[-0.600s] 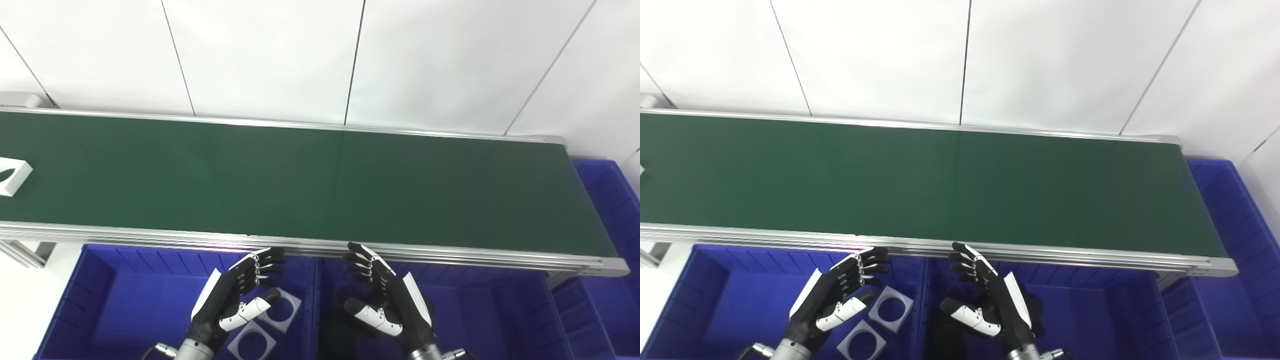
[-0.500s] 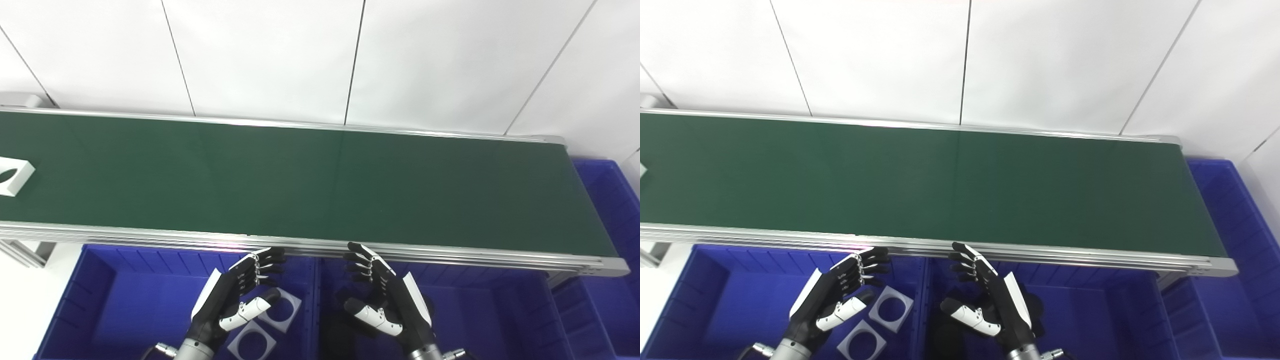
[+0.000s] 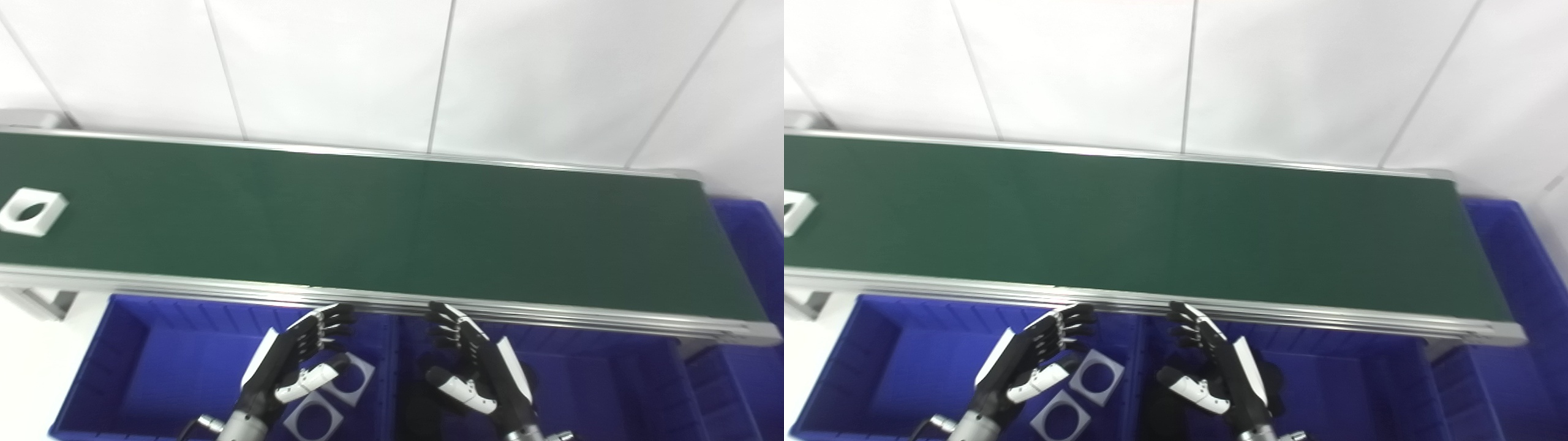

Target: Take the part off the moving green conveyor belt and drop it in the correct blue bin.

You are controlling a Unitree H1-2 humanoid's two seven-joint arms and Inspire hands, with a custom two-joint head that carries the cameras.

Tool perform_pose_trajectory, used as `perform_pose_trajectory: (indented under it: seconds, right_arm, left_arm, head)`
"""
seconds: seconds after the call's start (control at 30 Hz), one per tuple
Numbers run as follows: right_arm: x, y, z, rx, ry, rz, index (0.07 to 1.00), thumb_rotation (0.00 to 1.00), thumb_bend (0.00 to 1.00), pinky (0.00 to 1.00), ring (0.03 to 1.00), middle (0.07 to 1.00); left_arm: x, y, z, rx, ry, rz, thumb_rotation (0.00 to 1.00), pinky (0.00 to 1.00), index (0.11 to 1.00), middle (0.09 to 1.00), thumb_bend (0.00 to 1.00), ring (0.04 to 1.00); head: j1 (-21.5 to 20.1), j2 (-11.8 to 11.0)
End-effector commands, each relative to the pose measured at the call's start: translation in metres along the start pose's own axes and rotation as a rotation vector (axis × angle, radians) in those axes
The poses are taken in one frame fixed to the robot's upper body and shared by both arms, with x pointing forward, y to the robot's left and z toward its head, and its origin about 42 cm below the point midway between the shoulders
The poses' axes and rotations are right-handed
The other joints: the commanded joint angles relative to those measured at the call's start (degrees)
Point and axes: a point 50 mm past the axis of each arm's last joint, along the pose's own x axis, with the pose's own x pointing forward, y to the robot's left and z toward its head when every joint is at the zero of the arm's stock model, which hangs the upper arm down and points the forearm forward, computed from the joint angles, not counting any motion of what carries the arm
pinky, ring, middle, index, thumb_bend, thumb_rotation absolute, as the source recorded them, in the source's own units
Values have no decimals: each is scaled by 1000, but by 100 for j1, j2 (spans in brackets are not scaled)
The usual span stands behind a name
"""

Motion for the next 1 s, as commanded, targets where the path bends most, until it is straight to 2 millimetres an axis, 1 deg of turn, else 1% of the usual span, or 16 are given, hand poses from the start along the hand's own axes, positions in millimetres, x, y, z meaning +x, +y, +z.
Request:
perform_pose_trajectory:
  seconds: [0.0,0.13,0.17,0.2,0.23,0.33,0.37,0.4,0.43,0.47,0.5,0.53,0.57,0.67,0.8,0.97]
  right_arm:
    - [8,-2,10,-2,-91,-13,846,687,733,695,747,804]
    - [7,-4,7,5,-96,-12,843,654,695,693,748,806]
    - [7,-5,7,5,-97,-12,842,652,693,692,748,806]
    - [7,-6,6,2,-96,-13,842,649,689,691,748,806]
    - [8,-6,6,1,-96,-14,839,650,685,691,748,804]
    - [8,-8,4,-13,-90,-16,831,656,669,691,747,802]
    - [9,-8,3,-18,-88,-16,830,657,667,691,747,801]
    - [9,-8,2,-22,-87,-16,830,660,660,690,746,800]
    - [9,-8,1,-23,-83,-15,828,665,655,687,744,795]
    - [9,-8,0,-21,-81,-15,827,671,654,690,745,793]
    - [9,-8,-2,-17,-76,-13,827,671,654,690,745,793]
    - [9,-9,-3,-14,-73,-12,828,673,654,695,747,793]
    - [9,-9,-4,-13,-69,-11,828,674,654,698,747,793]
    - [10,-10,-7,-11,-60,-14,824,678,652,700,743,788]
    - [12,-11,-10,-10,-53,-19,818,670,630,695,740,783]
    - [15,-10,-12,-1,-48,-20,809,646,592,697,734,775]
  left_arm:
    - [7,0,7,7,-64,5,577,628,788,775,721,734]
    - [8,-2,3,7,-65,-1,538,623,785,773,694,736]
    - [9,-2,3,10,-67,-2,535,622,784,773,692,736]
    - [9,-2,2,10,-66,-3,530,621,784,772,687,735]
    - [10,-3,1,10,-66,-3,516,621,784,771,683,733]
    - [12,-4,-1,5,-64,-1,479,621,781,765,679,727]
    - [12,-5,-3,4,-64,1,472,621,780,764,677,726]
    - [12,-5,-4,3,-65,3,461,618,778,761,676,723]
    - [13,-5,-5,3,-65,4,443,617,774,757,673,719]
    - [13,-5,-5,6,-65,3,438,617,772,755,676,717]
    - [13,-6,-6,6,-66,2,438,617,771,755,677,717]
    - [14,-6,-7,7,-66,2,427,614,769,753,678,713]
    - [14,-6,-8,6,-66,1,421,612,767,752,681,711]
    - [16,-6,-11,5,-61,-1,403,603,763,749,692,706]
    - [19,-7,-15,-8,-56,5,379,585,759,739,716,693]
    - [21,-6,-17,-8,-51,8,370,568,760,731,740,676]
  head:
    - [128,-47]
    - [462,-176]
    - [462,-176]
    - [611,-233]
    - [630,-244]
    - [852,-395]
    - [961,-490]
    - [961,-490]
    - [1076,-596]
    - [1076,-596]
    - [1204,-704]
    - [1204,-704]
    - [1325,-802]
    - [1527,-974]
    - [1638,-1107]
    - [1685,-1196]
